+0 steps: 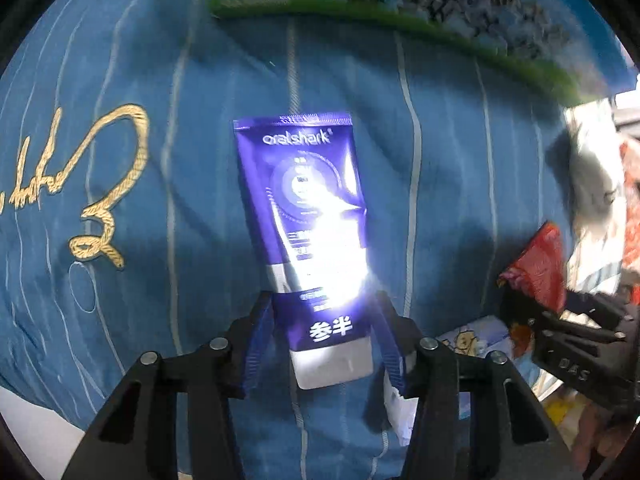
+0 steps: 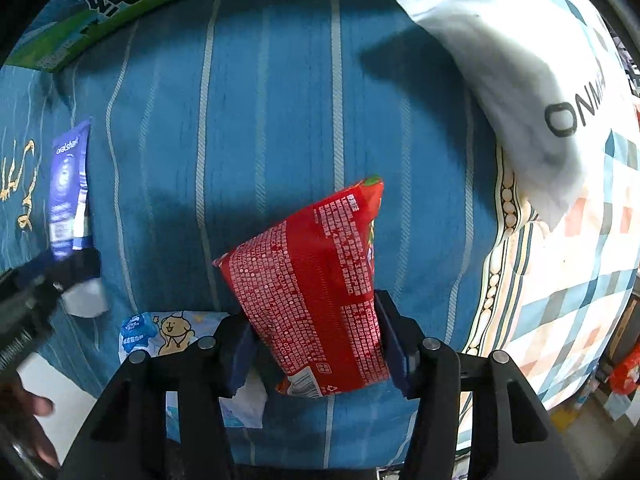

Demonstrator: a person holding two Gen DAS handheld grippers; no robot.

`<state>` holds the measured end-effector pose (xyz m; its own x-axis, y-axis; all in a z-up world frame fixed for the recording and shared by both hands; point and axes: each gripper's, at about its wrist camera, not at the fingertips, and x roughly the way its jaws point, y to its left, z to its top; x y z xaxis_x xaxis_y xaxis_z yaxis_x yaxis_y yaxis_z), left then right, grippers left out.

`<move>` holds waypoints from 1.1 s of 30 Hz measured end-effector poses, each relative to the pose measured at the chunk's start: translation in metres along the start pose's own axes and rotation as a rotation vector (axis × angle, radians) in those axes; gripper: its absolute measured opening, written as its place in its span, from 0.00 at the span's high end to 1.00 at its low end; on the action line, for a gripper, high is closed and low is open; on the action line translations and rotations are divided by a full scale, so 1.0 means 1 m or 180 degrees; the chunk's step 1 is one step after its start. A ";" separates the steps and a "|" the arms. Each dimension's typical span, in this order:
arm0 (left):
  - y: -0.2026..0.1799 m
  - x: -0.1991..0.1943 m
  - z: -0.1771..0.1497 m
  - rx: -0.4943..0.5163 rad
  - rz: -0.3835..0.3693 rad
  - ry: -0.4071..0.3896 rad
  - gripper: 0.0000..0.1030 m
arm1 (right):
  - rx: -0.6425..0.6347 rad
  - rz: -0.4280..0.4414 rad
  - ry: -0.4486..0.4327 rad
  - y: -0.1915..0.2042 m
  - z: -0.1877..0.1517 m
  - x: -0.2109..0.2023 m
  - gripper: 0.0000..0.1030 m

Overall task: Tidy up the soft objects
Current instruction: 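Grasp the purple toothpaste tube with the left tool while the right tool grasps the red snack bag, then carry the tube and red bag into the box and release both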

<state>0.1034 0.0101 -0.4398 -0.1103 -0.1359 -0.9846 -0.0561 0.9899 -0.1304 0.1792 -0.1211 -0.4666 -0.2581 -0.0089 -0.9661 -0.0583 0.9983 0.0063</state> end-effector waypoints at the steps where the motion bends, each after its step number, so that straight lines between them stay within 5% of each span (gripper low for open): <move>1: -0.001 0.004 0.001 0.0012 0.0033 0.0039 0.54 | -0.0009 -0.0005 0.0015 0.001 0.002 0.001 0.43; 5: -0.013 0.013 0.011 -0.0034 0.0053 0.0099 0.53 | -0.0041 -0.0013 0.0054 -0.004 0.017 -0.004 0.42; 10: -0.016 0.011 0.030 -0.0046 0.0054 0.0148 0.41 | -0.0135 -0.0091 0.0076 0.006 0.018 0.014 0.42; 14: -0.034 0.010 0.032 0.0098 0.0251 -0.0041 0.54 | -0.0174 -0.0131 0.0085 0.017 0.019 0.020 0.45; 27: -0.055 -0.020 0.012 0.0289 0.0156 -0.0444 0.55 | -0.0180 -0.0093 -0.0099 0.025 0.006 0.013 0.51; 33: -0.060 -0.063 -0.004 0.0359 0.0110 -0.0542 0.55 | -0.0128 -0.0011 -0.0188 0.016 -0.004 0.002 0.53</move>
<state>0.1099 -0.0404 -0.3692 0.0596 -0.1023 -0.9930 0.0572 0.9934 -0.0989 0.1737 -0.1058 -0.4676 -0.2006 -0.0077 -0.9797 -0.0981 0.9951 0.0123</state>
